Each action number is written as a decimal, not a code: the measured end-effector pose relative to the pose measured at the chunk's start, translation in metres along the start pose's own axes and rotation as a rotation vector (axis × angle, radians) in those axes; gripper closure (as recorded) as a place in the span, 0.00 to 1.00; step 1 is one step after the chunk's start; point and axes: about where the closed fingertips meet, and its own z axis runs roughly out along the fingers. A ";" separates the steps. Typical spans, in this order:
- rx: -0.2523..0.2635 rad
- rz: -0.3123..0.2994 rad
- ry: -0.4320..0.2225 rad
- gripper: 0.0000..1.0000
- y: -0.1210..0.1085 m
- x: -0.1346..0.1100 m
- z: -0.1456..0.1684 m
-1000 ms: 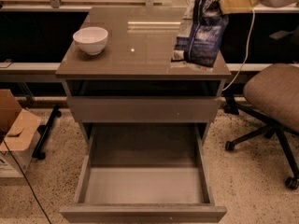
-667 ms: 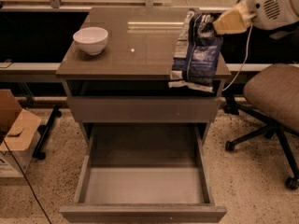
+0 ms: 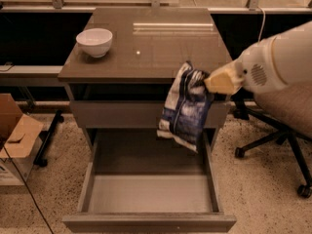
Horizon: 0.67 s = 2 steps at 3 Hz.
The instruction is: Place blue chip bag into middle drawer
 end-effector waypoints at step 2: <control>-0.085 0.168 0.103 1.00 0.053 0.106 0.097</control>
Offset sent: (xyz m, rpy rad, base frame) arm -0.0455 0.0459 -0.2019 0.0908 0.2779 -0.0876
